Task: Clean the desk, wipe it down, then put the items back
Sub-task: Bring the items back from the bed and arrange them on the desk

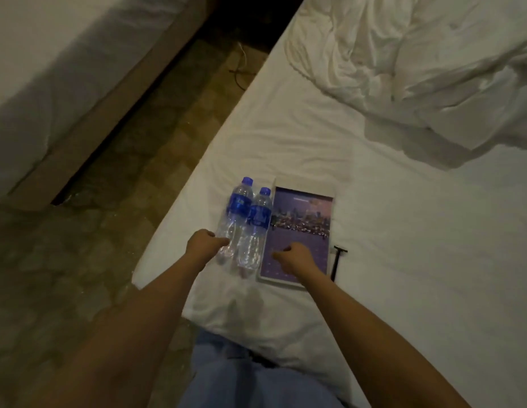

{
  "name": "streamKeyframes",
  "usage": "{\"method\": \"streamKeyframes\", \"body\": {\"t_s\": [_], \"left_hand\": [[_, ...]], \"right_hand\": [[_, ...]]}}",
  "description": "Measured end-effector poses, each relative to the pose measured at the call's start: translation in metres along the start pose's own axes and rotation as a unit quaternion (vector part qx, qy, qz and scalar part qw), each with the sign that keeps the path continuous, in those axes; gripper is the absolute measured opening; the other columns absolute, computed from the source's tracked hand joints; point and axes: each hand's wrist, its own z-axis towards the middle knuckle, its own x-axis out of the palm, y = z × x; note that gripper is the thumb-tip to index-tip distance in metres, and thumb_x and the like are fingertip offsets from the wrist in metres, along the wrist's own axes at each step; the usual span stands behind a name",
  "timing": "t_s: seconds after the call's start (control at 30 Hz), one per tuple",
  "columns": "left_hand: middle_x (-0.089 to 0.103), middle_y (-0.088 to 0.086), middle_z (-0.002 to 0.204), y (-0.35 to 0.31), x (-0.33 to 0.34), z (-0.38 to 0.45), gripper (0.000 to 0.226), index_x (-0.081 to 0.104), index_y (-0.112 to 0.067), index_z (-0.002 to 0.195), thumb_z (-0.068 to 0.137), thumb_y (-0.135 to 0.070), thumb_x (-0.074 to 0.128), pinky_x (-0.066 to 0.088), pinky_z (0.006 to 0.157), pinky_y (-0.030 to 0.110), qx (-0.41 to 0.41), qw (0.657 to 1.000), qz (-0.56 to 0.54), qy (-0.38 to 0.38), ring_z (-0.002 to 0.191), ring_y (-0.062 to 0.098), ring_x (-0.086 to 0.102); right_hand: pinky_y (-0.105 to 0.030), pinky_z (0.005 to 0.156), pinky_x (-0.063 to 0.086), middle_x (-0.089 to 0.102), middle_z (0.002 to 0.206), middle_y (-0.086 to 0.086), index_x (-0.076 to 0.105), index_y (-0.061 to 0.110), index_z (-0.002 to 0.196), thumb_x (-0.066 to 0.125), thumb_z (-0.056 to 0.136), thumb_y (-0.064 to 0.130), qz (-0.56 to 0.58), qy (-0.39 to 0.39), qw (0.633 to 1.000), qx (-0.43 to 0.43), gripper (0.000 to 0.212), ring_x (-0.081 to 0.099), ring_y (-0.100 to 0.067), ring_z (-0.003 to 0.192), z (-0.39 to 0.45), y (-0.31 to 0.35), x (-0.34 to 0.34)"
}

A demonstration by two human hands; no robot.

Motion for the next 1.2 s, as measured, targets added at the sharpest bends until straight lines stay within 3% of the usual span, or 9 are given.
{"method": "streamKeyframes", "body": {"t_s": [0.07,0.13,0.2,0.33,0.47,0.6,0.73,0.93,1.2], "left_hand": [[0.056,0.010,0.092,-0.005,0.006,0.030,0.021,0.057,-0.007,0.092,0.084,-0.022,0.068,0.043,0.077,0.033,-0.013,1.000,-0.015,0.018,0.090,0.026,0.055],[0.055,0.016,0.125,-0.008,0.012,0.055,0.052,0.050,-0.002,0.127,0.083,-0.023,0.069,0.043,0.091,0.034,-0.021,0.999,-0.019,0.029,0.113,0.031,0.054],[0.050,0.017,0.134,-0.011,0.017,0.077,0.063,0.042,-0.002,0.136,0.083,-0.024,0.069,0.042,0.094,0.034,-0.017,0.999,-0.011,0.048,0.119,0.031,0.051],[0.055,0.015,0.126,-0.013,0.026,0.115,0.063,0.042,-0.002,0.133,0.081,-0.021,0.071,0.043,0.082,0.029,0.009,0.996,0.008,0.084,0.109,0.028,0.057],[0.059,0.006,0.112,-0.011,0.032,0.137,0.055,0.048,-0.004,0.126,0.081,-0.025,0.071,0.042,0.072,0.025,0.033,0.992,0.016,0.120,0.091,0.018,0.056],[0.062,0.006,0.108,-0.008,0.036,0.150,0.046,0.054,-0.005,0.119,0.079,-0.021,0.072,0.047,0.080,0.031,0.037,0.989,0.009,0.140,0.097,0.023,0.060],[0.062,0.004,0.095,-0.009,0.031,0.155,0.030,0.057,-0.009,0.109,0.082,-0.008,0.068,0.046,0.062,0.019,0.033,0.982,-0.030,0.184,0.077,0.014,0.059],[0.064,0.016,0.110,-0.012,0.011,0.133,0.034,0.055,-0.005,0.117,0.085,-0.009,0.062,0.053,0.075,0.033,0.026,0.962,-0.038,0.269,0.094,0.025,0.063],[0.065,0.016,0.102,-0.060,0.008,0.042,0.024,0.059,-0.004,0.103,0.081,-0.005,0.068,0.050,0.074,0.029,0.116,0.947,-0.020,0.298,0.085,0.022,0.062]], "right_hand": [[-0.033,0.062,0.039,0.038,0.054,-0.006,0.039,0.013,0.056,0.065,0.088,0.021,0.065,-0.007,0.997,0.037,0.043,0.042,-0.018,0.053,0.029,0.008,0.011],[-0.034,0.065,0.038,0.040,0.059,-0.005,0.040,0.014,0.060,0.066,0.088,0.023,0.099,-0.003,0.993,0.056,0.039,0.044,-0.017,0.057,0.053,0.017,0.022],[-0.031,0.067,0.038,0.044,0.066,-0.003,0.044,0.012,0.067,0.066,0.088,0.022,0.132,0.010,0.989,0.073,0.032,0.046,-0.015,0.062,0.073,0.022,0.034],[-0.020,0.057,0.039,0.055,0.076,-0.003,0.055,0.007,0.081,0.067,0.087,0.017,0.176,-0.017,0.980,0.092,0.017,0.053,-0.013,0.068,0.103,0.030,0.052],[-0.028,0.074,0.046,0.065,0.105,-0.011,0.060,0.002,0.116,0.067,0.085,0.009,0.239,-0.055,0.965,0.095,0.033,0.062,-0.025,0.096,0.118,0.032,0.068],[-0.034,0.085,0.051,0.066,0.115,-0.012,0.059,0.004,0.120,0.073,0.079,0.009,0.283,-0.049,0.952,0.105,0.043,0.063,-0.027,0.103,0.129,0.030,0.082],[-0.031,0.084,0.049,0.064,0.115,-0.011,0.057,0.003,0.123,0.073,0.078,0.007,0.302,-0.029,0.948,0.091,0.048,0.061,-0.027,0.105,0.131,0.027,0.079],[-0.042,0.089,0.052,0.067,0.097,-0.009,0.062,0.012,0.102,0.063,0.084,0.003,0.402,0.038,0.911,0.089,0.020,0.062,-0.026,0.091,0.090,0.019,0.073],[-0.039,0.078,0.051,0.067,0.096,-0.007,0.060,0.013,0.104,0.068,0.081,0.011,0.455,-0.036,0.887,0.064,0.024,0.063,-0.024,0.090,-0.013,0.008,0.025]]}}
